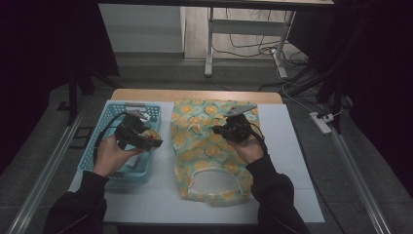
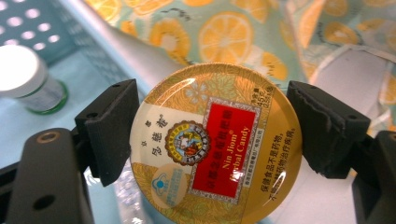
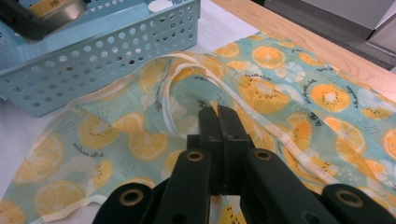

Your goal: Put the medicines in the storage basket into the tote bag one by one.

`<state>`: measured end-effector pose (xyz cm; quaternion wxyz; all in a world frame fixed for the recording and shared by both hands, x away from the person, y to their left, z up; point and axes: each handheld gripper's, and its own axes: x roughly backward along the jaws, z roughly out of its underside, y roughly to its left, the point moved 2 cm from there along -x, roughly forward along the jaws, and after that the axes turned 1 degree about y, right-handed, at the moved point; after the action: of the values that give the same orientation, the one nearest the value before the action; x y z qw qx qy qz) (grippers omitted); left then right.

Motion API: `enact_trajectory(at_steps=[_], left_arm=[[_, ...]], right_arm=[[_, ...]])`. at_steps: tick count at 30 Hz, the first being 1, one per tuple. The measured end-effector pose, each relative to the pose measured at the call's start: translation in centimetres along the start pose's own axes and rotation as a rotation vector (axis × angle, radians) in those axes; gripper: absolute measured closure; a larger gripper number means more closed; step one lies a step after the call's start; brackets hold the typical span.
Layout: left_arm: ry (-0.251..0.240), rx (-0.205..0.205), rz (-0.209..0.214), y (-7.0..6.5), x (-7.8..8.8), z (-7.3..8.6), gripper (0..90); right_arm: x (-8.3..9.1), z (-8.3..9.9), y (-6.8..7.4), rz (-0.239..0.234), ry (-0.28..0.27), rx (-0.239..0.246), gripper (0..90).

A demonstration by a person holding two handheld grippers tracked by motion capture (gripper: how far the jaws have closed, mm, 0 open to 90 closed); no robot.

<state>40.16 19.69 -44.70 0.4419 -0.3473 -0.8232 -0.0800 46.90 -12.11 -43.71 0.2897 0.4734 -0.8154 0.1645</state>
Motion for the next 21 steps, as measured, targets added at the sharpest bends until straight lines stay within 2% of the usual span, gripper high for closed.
enact_trajectory(at_steps=[21], left_arm=[[0.01,-0.123,0.098,-5.3,-2.0,-1.5,21.0]], right_arm=[[-0.2,0.1,-0.2,0.011,-0.004,-0.008,90.0]])
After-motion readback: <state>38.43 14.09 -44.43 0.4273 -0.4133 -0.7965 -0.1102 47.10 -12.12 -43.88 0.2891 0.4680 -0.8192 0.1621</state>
